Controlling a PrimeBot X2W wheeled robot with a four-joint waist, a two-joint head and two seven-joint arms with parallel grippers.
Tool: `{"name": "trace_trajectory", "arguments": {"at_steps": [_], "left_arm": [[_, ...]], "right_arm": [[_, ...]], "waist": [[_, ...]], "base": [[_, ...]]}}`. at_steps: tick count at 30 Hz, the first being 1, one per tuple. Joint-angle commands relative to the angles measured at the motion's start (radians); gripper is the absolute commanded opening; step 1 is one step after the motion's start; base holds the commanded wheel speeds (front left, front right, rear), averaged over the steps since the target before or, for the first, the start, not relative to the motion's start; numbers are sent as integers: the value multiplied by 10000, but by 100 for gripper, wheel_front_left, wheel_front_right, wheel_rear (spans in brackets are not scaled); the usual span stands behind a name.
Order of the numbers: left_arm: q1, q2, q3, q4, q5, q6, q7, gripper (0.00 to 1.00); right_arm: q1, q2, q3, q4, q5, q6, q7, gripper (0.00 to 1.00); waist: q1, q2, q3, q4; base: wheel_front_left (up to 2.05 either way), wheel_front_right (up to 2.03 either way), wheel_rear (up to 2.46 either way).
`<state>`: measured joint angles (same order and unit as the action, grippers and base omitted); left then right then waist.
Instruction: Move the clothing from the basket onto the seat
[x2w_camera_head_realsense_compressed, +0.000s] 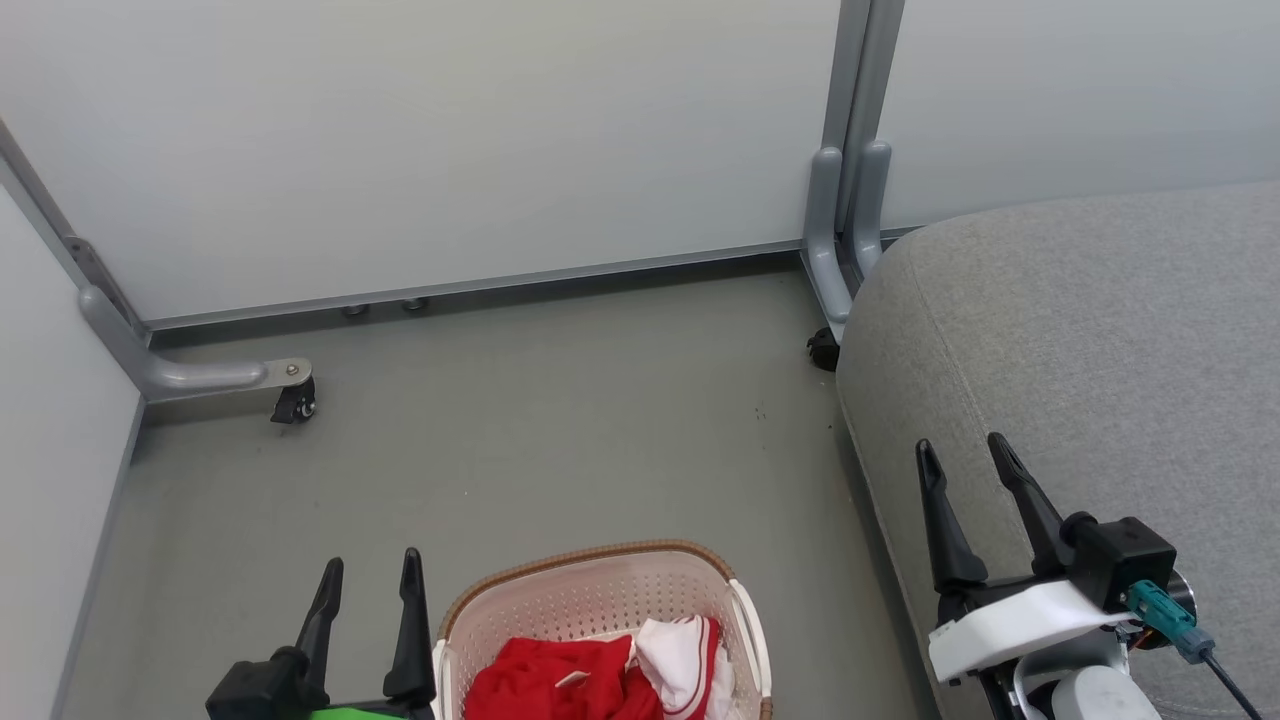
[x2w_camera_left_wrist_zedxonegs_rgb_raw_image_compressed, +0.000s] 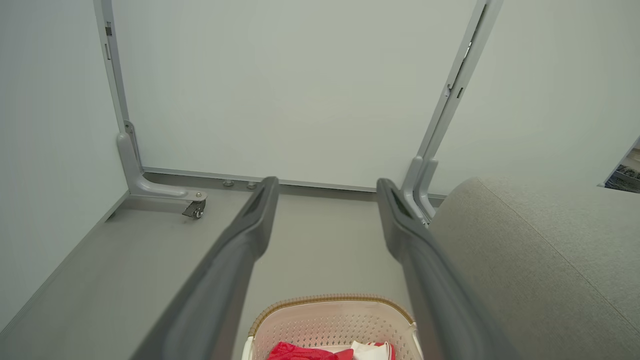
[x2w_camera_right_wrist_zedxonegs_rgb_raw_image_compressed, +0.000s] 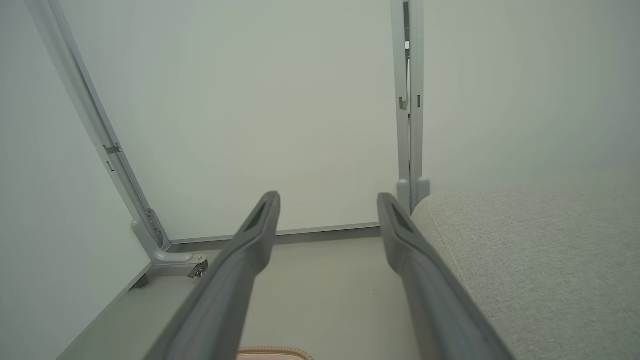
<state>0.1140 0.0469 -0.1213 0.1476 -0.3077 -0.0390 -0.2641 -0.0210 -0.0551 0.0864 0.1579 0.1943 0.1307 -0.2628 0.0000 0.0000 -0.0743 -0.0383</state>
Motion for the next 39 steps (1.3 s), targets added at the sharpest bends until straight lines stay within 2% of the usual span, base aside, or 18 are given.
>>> {"name": "trace_trajectory", "arguments": {"at_steps": [1,6,26,33,39], "left_arm": [[138,62,84,134,-147,-58,-9,100],[34,61,240,400,-525,-177,-7,100],[-24,61,350,408,-445,-229,-9,100],[-160,61,132,871,44,179,-8,100],[-424,61,-289,1594,966,371,-8,100]], "right_arm": [[107,-6,67,68,228,1,-31,100],[20,-132,319,300,606,1,-31,100],[-54,-165,413,371,795,1,-31,100],[-204,-216,428,325,798,1,-31,100],[-301,-222,428,273,822,1,-31,100]], "waist": [[0,0,5,-2],[0,0,28,-10],[0,0,129,-44],[0,0,500,-233],[0,0,1126,-503]], "base": [[0,0,0],[0,0,0],[0,0,0],[0,0,0],[0,0,0]]}}
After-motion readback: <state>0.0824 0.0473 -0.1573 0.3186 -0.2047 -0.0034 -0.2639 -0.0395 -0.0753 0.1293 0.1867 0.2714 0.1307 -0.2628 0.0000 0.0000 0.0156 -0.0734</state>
